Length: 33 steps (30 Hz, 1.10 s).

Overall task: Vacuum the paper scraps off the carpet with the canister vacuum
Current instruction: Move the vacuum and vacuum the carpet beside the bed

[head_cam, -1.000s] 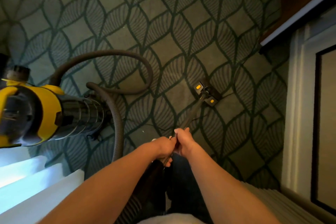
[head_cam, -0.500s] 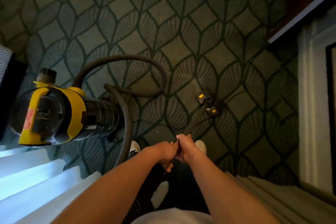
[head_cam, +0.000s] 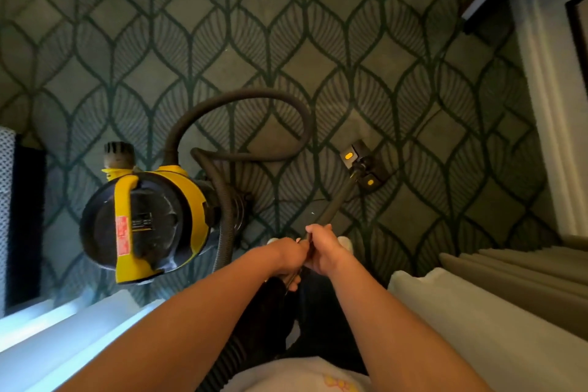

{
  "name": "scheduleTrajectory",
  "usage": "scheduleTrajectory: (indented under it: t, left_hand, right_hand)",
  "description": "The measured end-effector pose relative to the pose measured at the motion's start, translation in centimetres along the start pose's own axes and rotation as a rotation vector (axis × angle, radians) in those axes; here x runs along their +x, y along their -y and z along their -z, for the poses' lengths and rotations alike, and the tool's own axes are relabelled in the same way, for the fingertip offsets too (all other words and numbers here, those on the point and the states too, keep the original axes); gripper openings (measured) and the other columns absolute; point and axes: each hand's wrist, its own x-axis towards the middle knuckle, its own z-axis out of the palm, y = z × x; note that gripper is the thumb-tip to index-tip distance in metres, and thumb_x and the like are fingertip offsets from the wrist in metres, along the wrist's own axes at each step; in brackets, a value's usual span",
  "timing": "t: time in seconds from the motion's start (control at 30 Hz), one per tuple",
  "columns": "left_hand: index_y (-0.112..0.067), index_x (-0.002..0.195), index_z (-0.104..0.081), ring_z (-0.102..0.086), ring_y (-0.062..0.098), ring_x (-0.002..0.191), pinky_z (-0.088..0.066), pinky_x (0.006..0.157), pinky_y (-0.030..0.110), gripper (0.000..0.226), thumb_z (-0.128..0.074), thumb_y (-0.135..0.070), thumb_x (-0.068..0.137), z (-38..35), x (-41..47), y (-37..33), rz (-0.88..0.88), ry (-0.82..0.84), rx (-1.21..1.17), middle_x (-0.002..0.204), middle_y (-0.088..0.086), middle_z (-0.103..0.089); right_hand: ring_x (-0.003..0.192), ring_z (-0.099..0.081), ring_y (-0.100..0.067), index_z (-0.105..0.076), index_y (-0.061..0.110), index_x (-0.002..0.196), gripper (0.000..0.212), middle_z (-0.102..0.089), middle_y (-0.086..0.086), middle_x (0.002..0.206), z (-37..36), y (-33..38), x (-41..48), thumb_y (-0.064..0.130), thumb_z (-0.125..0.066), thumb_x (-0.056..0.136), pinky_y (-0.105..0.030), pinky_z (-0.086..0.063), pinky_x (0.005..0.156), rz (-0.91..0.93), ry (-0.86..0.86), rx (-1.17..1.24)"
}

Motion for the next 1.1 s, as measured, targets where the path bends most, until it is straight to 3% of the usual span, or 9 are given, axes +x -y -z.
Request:
scheduleTrajectory:
  t: [0.1, 0.3, 0.43, 0.57, 0.7, 0.83, 0.97, 1.1]
  left_hand:
    - [0.002, 0.118, -0.050, -0.060, 0.019, 0.055, -0.053, 0.054, 0.028, 0.066, -0.020, -0.053, 0.101, 0.3, -0.5, 0.7, -0.008, 0.012, -0.007, 0.076, 0.012, -0.060]
    - [0.000, 0.109, -0.054, -0.063, 0.018, 0.059, -0.058, 0.069, 0.035, 0.065, -0.019, -0.054, 0.101, -0.1, -1.5, 2.1, -0.032, -0.014, -0.044, 0.077, 0.011, -0.063]
    - [-0.005, 0.087, -0.054, -0.059, 0.016, 0.049, -0.052, 0.051, 0.027, 0.062, -0.019, -0.053, 0.101, 0.4, -2.9, 2.7, -0.065, -0.026, -0.102, 0.066, 0.008, -0.060]
    - [-0.008, 0.082, -0.053, -0.058, 0.014, 0.046, -0.049, 0.048, 0.024, 0.060, -0.021, -0.055, 0.101, 0.8, -3.8, 2.3, -0.125, -0.050, -0.140, 0.062, 0.005, -0.059]
    - [-0.006, 0.083, -0.056, -0.058, 0.016, 0.046, -0.050, 0.048, 0.024, 0.060, -0.023, -0.053, 0.101, 1.4, -3.9, 0.0, -0.198, -0.098, -0.243, 0.060, 0.007, -0.059]
    - [-0.006, 0.085, -0.055, -0.056, 0.015, 0.040, -0.046, 0.044, 0.022, 0.057, -0.026, -0.052, 0.101, 2.5, -2.6, -3.4, -0.208, -0.188, -0.393, 0.059, 0.008, -0.058]
    - [-0.007, 0.086, -0.054, -0.055, 0.015, 0.038, -0.045, 0.043, 0.023, 0.056, -0.023, -0.051, 0.102, 3.5, -1.5, -7.9, -0.213, -0.205, -0.544, 0.058, 0.008, -0.056]
    - [-0.007, 0.084, -0.055, -0.053, 0.013, 0.037, -0.045, 0.040, 0.021, 0.055, -0.023, -0.048, 0.103, 3.4, -0.7, -13.3, -0.227, -0.226, -0.768, 0.057, 0.007, -0.054]
  right_hand:
    - [0.068, -0.057, -0.020, -0.002, 0.030, 0.156, 0.066, -0.054, -0.012, 0.087, -0.6, -0.7, -0.5, 0.013, -0.037, 0.103, -0.034, -0.051, 0.046, -0.006, -0.013, 0.000]
    - [0.076, -0.058, -0.022, 0.000, 0.032, 0.156, 0.068, -0.053, -0.014, 0.105, -0.6, -1.5, -1.4, 0.012, -0.038, 0.103, -0.039, -0.050, 0.053, 0.011, 0.019, 0.012]
    - [0.084, -0.059, -0.024, 0.010, 0.039, 0.154, 0.077, -0.048, -0.019, 0.134, -0.7, -1.9, -2.2, 0.010, -0.039, 0.103, -0.041, -0.052, 0.060, 0.049, 0.059, 0.068]
    - [0.090, -0.061, -0.027, -0.003, 0.039, 0.154, 0.070, -0.051, -0.018, 0.131, -0.8, -0.9, -2.3, 0.011, -0.040, 0.102, -0.040, -0.053, 0.060, 0.138, 0.034, 0.022]
    - [0.103, -0.058, -0.028, 0.004, 0.040, 0.155, 0.076, -0.048, -0.014, 0.141, -1.0, 2.4, -2.1, 0.013, -0.044, 0.102, -0.040, -0.053, 0.068, 0.205, 0.015, -0.017]
    - [0.092, -0.063, -0.024, -0.005, 0.036, 0.156, 0.071, -0.051, -0.011, 0.135, -1.2, 6.8, -0.7, 0.015, -0.046, 0.102, -0.042, -0.056, 0.070, 0.256, 0.051, -0.046]
    - [0.115, -0.058, -0.030, -0.008, 0.035, 0.157, 0.071, -0.049, -0.013, 0.142, -0.9, 11.6, 1.2, 0.017, -0.048, 0.100, -0.054, -0.050, 0.096, 0.307, 0.040, -0.117]
    - [0.120, -0.058, -0.031, -0.021, 0.027, 0.156, 0.067, -0.051, -0.012, 0.141, 0.6, 16.5, 2.6, 0.013, -0.051, 0.098, -0.052, -0.048, 0.101, 0.368, 0.058, -0.189]
